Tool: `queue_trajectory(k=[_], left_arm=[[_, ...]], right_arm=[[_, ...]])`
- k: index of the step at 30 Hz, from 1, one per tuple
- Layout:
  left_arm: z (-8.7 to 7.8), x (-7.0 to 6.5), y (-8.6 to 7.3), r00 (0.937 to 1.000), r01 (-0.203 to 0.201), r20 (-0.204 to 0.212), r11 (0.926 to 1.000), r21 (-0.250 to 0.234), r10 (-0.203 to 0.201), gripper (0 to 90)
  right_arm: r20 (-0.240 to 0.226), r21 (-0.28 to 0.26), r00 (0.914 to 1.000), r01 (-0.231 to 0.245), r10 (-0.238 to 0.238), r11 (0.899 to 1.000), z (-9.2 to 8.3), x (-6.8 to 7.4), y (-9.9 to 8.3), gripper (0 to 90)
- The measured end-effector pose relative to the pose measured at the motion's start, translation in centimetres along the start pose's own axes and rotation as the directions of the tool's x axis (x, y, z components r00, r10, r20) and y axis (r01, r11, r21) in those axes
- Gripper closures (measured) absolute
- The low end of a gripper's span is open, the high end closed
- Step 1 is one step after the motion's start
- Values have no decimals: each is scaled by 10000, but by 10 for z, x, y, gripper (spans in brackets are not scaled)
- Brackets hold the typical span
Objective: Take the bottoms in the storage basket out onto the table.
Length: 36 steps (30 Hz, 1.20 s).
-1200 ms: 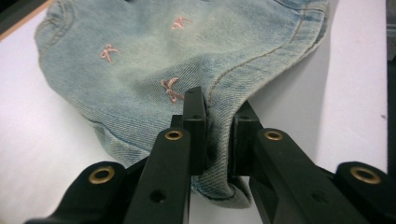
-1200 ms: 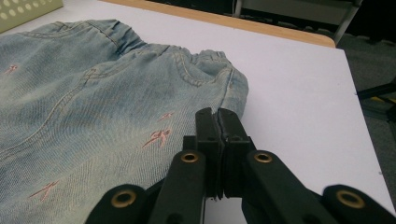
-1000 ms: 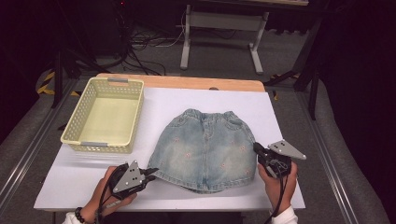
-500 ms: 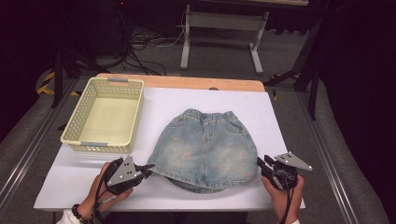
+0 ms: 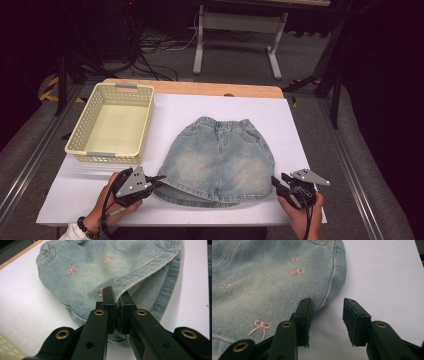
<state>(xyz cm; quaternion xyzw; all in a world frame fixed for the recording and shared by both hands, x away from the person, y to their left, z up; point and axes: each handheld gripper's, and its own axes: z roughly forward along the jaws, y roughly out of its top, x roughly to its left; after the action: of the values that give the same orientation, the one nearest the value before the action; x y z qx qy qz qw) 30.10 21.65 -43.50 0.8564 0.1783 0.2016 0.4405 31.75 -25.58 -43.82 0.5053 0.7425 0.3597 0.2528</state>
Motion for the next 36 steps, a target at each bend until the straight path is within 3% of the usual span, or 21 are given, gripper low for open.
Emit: queue_trajectory(k=[6, 15, 19, 24, 26, 30, 33, 36], left_arm=[[3, -1, -3, 9999, 75, 122, 9999, 134, -77, 868], [8, -6, -11, 9996, 218, 193, 9984, 521, -228, 867], [10, -9, -12, 9995, 228, 223, 9978, 621, -243, 867], [16, -11, -14, 9994, 120, 326, 9956, 930, -151, 867], [20, -12, -15, 9994, -15, 359, 9932, 1164, -27, 867], [28, -13, -17, 9988, -234, 462, 9876, 1552, 164, 864], [29, -13, -17, 9988, -214, 463, 9870, 1591, 142, 863], [29, -13, -17, 9987, -291, 458, 9863, 1626, 219, 863]], right_arm=[[-223, -93, 9993, 312, -314, 9995, 6, 2, 4, 570], [-998, 62, 9930, 638, -629, 9979, 26, 8, 13, 561], [-1176, 212, 9862, 1199, -1166, 9926, 37, 21, 19, 560], [-1588, 58, 9689, 1929, -1895, 9812, 37, 36, 24, 545], [-1658, 57, 9678, 1928, -1892, 9812, 36, 38, 24, 542], [-2096, -91, 9666, 1488, -1474, 9888, 34, 38, 23, 525], [-2096, -144, 9634, 1681, -1674, 9857, 33, 44, 23, 514], [-2298, -327, 9543, 1887, -1911, 9815, 31, 50, 25, 497]])
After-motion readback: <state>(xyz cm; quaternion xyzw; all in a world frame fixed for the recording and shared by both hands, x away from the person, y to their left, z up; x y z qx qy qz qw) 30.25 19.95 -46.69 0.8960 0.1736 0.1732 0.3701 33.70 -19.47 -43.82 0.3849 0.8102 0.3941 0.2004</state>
